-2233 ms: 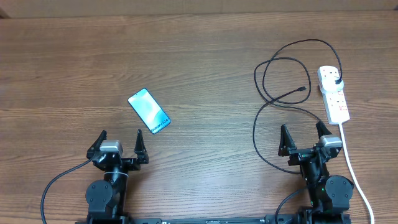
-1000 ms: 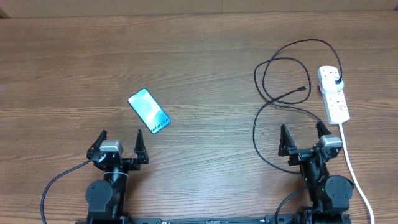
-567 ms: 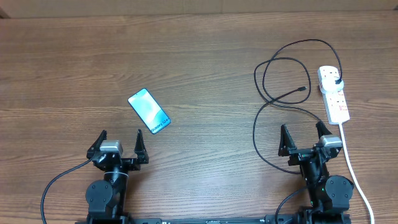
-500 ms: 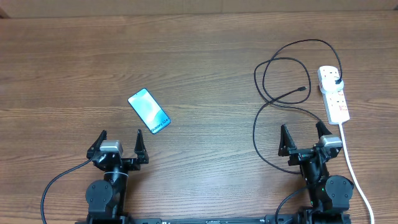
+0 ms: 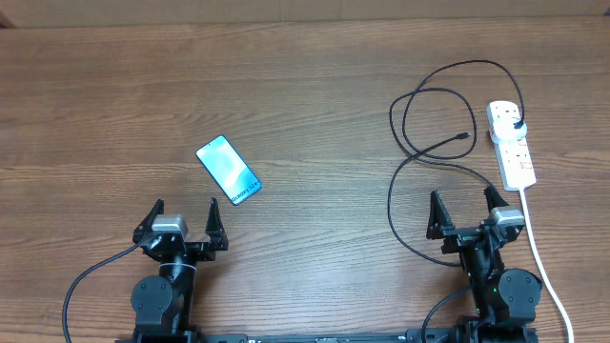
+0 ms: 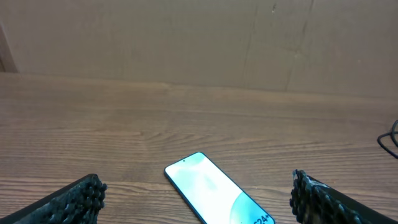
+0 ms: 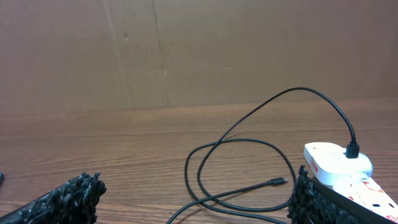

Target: Plug charger to phone and switch on socket

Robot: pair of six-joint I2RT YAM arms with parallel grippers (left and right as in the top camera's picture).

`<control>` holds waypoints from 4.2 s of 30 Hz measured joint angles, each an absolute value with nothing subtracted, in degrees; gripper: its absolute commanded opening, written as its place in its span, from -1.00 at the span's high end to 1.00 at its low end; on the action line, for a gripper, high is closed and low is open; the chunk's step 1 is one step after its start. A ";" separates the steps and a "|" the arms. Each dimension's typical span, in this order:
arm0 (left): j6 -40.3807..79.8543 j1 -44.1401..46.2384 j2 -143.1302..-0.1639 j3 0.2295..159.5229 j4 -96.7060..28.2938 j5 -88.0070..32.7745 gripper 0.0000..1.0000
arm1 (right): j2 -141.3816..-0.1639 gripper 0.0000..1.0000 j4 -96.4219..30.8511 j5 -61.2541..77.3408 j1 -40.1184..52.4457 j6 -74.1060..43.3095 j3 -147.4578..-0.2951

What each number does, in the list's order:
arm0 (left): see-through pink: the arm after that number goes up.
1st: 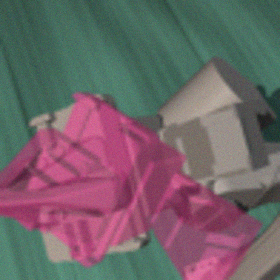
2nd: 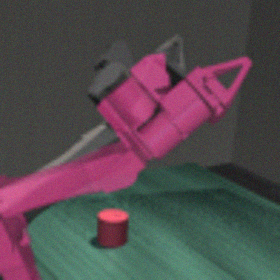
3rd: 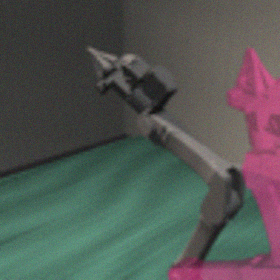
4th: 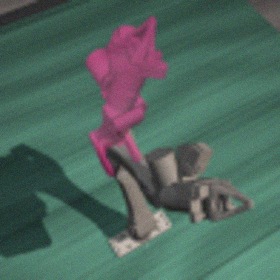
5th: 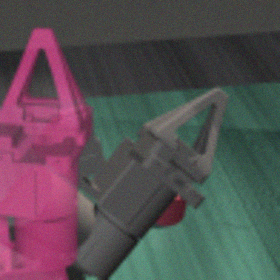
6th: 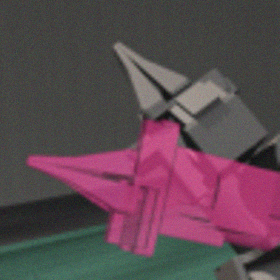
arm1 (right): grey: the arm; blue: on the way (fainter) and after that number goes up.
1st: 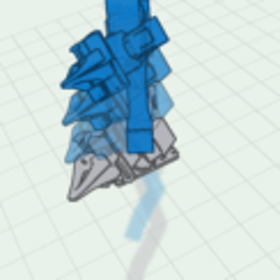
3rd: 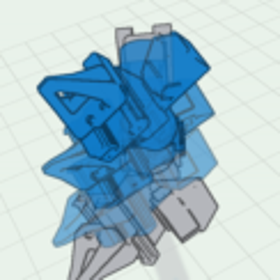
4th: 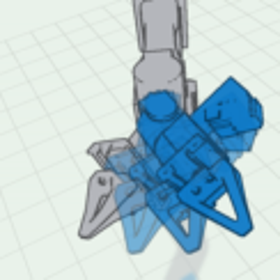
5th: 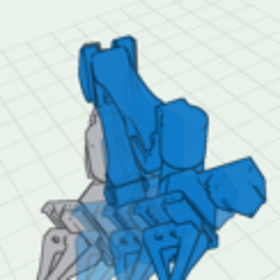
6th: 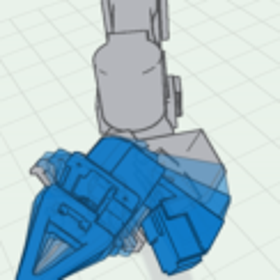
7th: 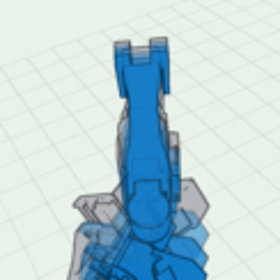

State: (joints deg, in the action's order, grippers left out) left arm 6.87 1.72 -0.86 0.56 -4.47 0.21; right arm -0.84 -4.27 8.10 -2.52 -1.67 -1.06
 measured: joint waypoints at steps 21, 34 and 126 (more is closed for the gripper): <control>7.11 1.72 -0.86 5.98 -10.09 0.21 -1.00 | -0.84 -1.00 -4.32 8.08 -2.55 -1.67 -1.06; 7.11 1.72 -1.06 9.23 -10.74 0.21 -0.99 | -0.84 -1.00 -4.29 8.12 -2.52 -1.67 -1.06; 30.11 21.06 -88.97 80.86 -55.99 4.01 -1.00 | -0.84 -1.00 -4.29 8.10 -2.55 -1.67 -1.06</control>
